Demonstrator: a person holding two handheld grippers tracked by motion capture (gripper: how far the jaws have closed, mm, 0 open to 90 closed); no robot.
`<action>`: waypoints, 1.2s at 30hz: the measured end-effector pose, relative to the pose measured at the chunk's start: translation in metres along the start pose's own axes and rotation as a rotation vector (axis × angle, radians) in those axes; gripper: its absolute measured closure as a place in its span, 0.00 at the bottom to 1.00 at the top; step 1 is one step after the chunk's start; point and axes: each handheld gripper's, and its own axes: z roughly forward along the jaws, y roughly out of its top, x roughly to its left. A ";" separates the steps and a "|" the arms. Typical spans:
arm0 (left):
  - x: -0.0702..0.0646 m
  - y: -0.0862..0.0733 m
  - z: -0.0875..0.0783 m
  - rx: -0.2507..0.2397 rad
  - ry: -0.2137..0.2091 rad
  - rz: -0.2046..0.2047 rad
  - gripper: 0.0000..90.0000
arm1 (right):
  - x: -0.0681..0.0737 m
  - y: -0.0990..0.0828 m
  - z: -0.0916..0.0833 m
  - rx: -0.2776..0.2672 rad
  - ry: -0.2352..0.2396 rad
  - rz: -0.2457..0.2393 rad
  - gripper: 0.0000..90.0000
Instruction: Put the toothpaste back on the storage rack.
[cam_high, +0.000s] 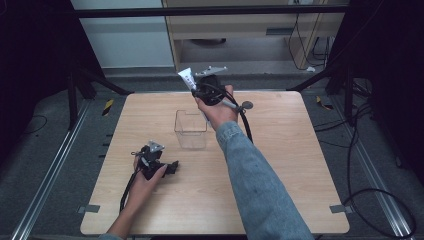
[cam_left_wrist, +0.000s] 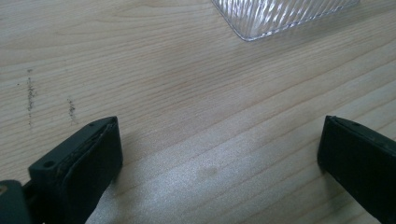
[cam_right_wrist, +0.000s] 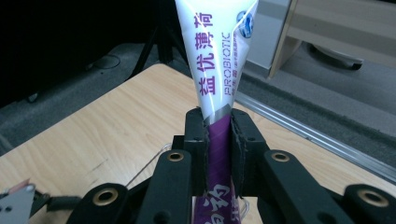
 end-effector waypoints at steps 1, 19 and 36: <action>0.000 0.000 0.000 0.001 0.000 0.001 0.00 | 0.000 0.001 0.003 -0.006 -0.004 0.003 0.88; 0.000 0.000 0.000 0.001 0.000 0.001 0.00 | 0.002 0.003 0.034 -0.029 0.004 0.021 0.87; 0.000 0.000 0.000 0.001 0.000 0.001 0.00 | 0.013 -0.003 0.050 -0.063 0.023 0.027 0.87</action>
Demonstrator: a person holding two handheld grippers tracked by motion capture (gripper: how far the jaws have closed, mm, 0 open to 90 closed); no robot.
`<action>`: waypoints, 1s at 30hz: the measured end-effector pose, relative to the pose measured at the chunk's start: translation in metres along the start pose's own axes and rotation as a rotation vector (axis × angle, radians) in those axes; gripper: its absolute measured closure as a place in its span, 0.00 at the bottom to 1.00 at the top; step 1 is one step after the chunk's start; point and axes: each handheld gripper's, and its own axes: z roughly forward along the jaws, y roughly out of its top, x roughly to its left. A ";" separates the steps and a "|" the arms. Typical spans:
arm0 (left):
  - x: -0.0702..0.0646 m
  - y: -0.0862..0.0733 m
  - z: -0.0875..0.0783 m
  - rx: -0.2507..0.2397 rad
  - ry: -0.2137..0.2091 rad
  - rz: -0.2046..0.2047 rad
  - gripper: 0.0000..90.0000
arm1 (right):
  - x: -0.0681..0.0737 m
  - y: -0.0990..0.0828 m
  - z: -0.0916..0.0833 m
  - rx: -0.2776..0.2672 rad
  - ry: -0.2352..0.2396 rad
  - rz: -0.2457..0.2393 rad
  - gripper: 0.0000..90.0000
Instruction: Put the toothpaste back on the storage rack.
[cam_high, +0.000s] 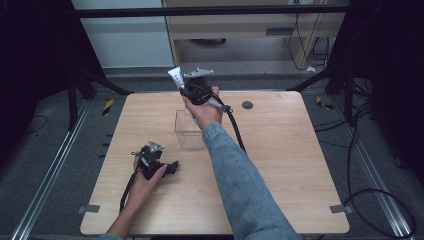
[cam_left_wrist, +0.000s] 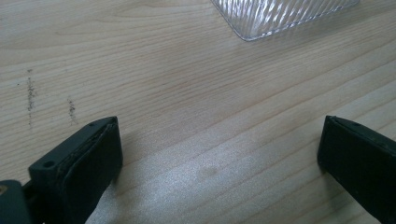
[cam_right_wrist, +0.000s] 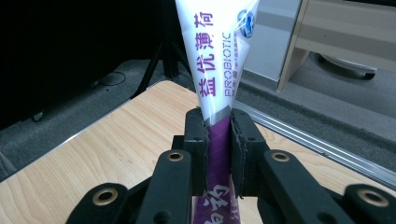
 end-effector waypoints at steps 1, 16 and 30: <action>0.000 0.000 0.000 0.000 0.000 0.000 0.00 | 0.000 -0.001 0.001 0.002 -0.003 0.001 0.87; 0.000 0.000 0.000 -0.001 -0.002 0.002 0.00 | 0.005 -0.012 0.008 0.008 0.000 -0.006 0.87; 0.000 0.000 0.000 -0.002 -0.002 0.002 0.00 | 0.004 -0.022 0.013 0.023 0.006 0.000 0.87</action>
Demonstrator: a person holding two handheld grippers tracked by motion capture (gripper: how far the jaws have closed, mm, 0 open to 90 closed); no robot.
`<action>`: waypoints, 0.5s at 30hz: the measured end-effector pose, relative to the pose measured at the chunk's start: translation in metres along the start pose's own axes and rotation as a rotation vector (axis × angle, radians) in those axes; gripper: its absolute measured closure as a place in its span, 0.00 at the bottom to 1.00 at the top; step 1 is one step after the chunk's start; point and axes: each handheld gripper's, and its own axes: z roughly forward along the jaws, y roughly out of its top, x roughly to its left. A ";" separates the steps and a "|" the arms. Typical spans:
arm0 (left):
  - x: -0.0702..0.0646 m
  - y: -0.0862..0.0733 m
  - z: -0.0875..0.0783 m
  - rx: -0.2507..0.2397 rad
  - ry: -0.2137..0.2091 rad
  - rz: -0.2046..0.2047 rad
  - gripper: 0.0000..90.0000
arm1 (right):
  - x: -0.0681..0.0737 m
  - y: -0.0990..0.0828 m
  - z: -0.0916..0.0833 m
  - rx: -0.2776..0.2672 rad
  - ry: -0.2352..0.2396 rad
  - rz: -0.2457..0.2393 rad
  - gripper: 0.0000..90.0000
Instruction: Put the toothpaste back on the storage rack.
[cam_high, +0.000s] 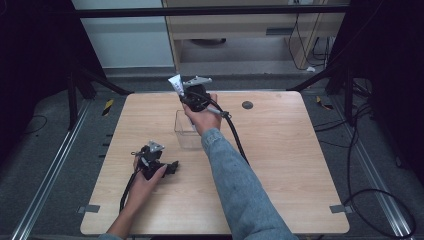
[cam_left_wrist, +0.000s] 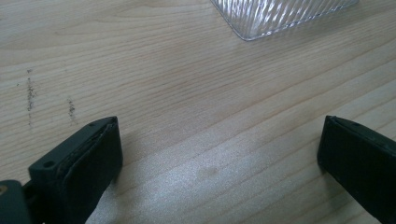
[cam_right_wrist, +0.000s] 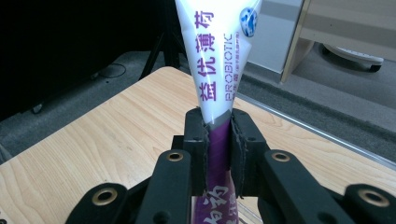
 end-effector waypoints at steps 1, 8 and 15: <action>0.000 0.000 0.000 0.000 0.000 0.000 0.00 | 0.000 0.000 0.000 0.000 0.000 0.000 0.87; 0.000 0.000 0.000 0.000 0.000 0.000 0.00 | 0.000 -0.001 0.000 0.011 0.001 -0.003 0.87; 0.000 0.000 0.000 0.000 0.000 0.000 0.00 | 0.000 -0.002 -0.002 0.010 0.003 -0.005 0.87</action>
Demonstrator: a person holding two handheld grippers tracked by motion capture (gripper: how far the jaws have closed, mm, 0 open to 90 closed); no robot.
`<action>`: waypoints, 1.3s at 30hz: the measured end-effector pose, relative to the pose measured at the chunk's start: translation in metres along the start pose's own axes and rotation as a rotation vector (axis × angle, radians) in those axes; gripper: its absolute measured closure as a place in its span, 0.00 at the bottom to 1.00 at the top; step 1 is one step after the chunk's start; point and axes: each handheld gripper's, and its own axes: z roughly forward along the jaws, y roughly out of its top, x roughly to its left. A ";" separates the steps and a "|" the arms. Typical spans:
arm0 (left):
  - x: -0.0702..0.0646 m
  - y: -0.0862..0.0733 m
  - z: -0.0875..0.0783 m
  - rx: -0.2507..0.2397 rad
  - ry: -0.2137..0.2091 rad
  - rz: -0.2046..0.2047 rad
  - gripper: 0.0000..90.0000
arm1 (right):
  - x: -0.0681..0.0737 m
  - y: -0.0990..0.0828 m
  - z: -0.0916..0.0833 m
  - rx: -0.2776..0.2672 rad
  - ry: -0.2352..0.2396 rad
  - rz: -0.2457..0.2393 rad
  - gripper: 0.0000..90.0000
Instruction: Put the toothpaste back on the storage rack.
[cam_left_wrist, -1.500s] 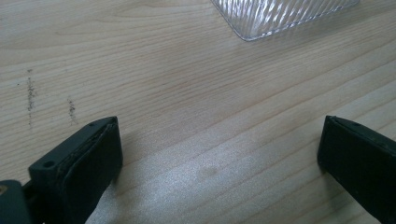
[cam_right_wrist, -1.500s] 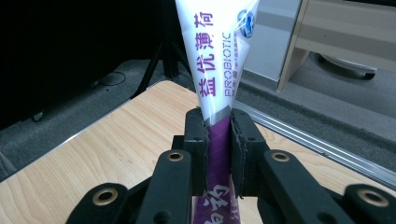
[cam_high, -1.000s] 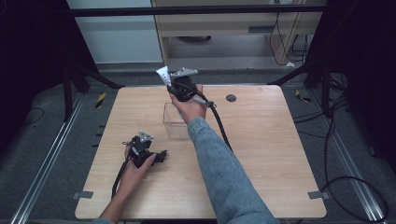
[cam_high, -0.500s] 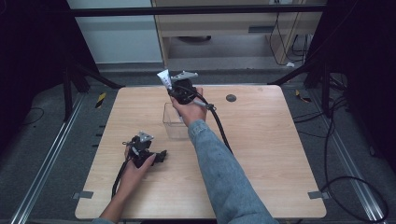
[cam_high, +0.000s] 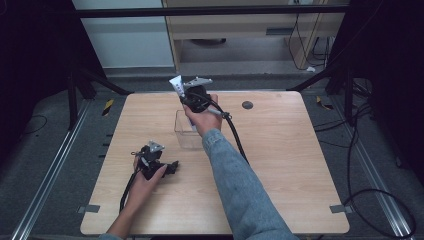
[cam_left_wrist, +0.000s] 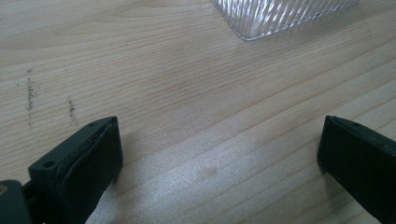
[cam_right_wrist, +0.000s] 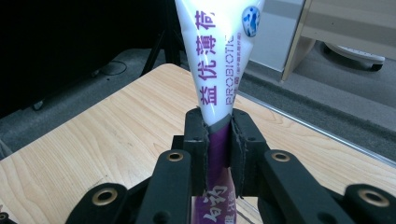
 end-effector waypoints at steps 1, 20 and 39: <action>0.000 0.000 0.000 0.000 0.000 0.000 0.00 | 0.000 0.000 0.000 0.001 -0.001 0.000 0.87; 0.000 0.000 0.000 0.000 -0.001 0.000 0.00 | 0.003 -0.005 -0.005 0.016 0.003 -0.013 0.87; 0.000 0.000 0.000 0.001 -0.001 0.003 0.00 | 0.004 -0.021 -0.010 0.026 0.004 -0.014 0.87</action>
